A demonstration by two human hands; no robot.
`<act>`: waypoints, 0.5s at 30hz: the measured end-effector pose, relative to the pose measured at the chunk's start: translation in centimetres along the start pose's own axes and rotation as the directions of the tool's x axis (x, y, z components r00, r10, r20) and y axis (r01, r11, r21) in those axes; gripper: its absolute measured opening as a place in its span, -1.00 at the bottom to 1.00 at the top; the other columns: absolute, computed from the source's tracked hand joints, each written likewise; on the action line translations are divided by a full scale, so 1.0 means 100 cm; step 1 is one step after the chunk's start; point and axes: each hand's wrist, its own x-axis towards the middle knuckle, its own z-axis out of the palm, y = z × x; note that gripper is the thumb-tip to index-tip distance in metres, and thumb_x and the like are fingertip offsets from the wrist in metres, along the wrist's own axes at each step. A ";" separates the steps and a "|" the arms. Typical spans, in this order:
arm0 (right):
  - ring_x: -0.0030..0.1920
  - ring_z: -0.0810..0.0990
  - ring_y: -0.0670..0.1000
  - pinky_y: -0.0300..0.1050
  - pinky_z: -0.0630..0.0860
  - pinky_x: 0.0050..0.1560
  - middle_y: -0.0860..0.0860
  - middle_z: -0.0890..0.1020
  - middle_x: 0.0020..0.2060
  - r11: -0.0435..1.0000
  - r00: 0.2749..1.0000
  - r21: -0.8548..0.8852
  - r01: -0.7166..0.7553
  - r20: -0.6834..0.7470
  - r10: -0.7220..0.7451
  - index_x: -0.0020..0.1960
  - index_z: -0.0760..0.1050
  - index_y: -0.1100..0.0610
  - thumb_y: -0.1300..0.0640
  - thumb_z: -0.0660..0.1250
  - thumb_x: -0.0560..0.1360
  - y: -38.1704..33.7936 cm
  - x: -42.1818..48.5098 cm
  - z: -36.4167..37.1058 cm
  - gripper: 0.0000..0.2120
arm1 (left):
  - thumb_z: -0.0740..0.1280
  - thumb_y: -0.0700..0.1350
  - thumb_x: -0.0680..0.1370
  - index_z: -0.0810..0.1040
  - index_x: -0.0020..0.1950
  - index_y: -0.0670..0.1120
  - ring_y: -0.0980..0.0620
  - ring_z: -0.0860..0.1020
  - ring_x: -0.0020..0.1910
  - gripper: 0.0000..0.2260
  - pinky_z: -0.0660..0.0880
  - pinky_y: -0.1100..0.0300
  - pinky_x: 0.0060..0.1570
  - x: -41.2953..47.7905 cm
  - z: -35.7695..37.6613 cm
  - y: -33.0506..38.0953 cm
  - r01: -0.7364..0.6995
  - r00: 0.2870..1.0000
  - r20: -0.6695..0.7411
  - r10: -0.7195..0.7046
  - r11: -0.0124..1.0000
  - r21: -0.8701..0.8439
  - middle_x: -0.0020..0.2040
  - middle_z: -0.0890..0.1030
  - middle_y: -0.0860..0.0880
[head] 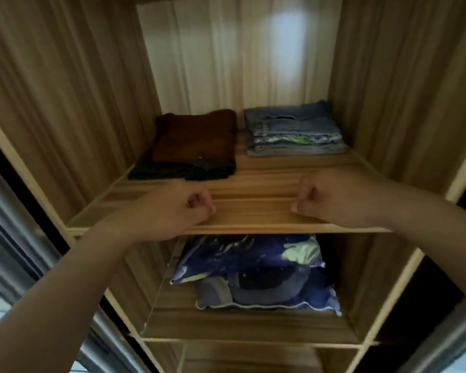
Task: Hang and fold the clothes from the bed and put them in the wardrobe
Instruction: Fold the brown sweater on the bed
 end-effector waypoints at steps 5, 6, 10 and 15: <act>-0.13 0.56 -0.06 -0.15 0.49 -0.12 -0.14 0.57 -0.20 0.982 0.982 -0.032 -0.185 -0.048 0.183 -0.16 0.54 -0.04 -0.25 0.32 0.50 0.026 -0.066 0.002 -0.71 | 0.37 0.13 0.54 0.59 -0.08 0.11 0.11 0.57 -0.19 -0.88 0.48 0.12 -0.18 0.012 0.021 0.026 -0.116 0.992 0.047 0.116 0.993 0.006 -0.17 0.59 0.10; -0.10 0.56 -0.06 -0.11 0.51 -0.06 -0.15 0.58 -0.17 0.973 0.972 -0.026 -0.231 -0.055 0.229 -0.15 0.52 -0.07 -0.28 0.30 0.49 0.028 -0.079 0.003 -0.71 | 0.36 0.14 0.53 0.58 -0.08 0.11 0.11 0.58 -0.18 -0.87 0.50 0.13 -0.17 0.012 0.025 0.033 -0.169 0.984 0.050 0.168 0.986 0.001 -0.18 0.60 0.10; -0.03 0.57 -0.02 -0.01 0.54 0.09 -0.15 0.58 -0.10 0.905 0.905 -0.038 -0.423 -0.062 0.421 -0.03 0.51 -0.14 -0.32 0.25 0.50 0.022 -0.135 0.011 -0.72 | 0.36 0.06 0.56 0.57 -0.08 0.09 0.18 0.55 -0.30 -0.92 0.44 0.27 -0.31 0.006 0.049 0.068 -0.397 0.914 0.081 0.398 0.917 -0.033 -0.25 0.60 0.09; -0.07 0.56 -0.03 -0.04 0.55 0.05 -0.15 0.59 -0.10 0.764 0.764 -0.030 -0.645 -0.032 0.644 -0.02 0.52 -0.14 -0.32 0.26 0.52 0.019 -0.214 0.036 -0.73 | 0.38 0.08 0.53 0.56 -0.13 0.09 0.20 0.52 -0.33 -0.90 0.51 0.14 -0.23 -0.003 0.105 0.119 -0.610 0.742 0.231 0.629 0.777 -0.154 -0.30 0.58 0.12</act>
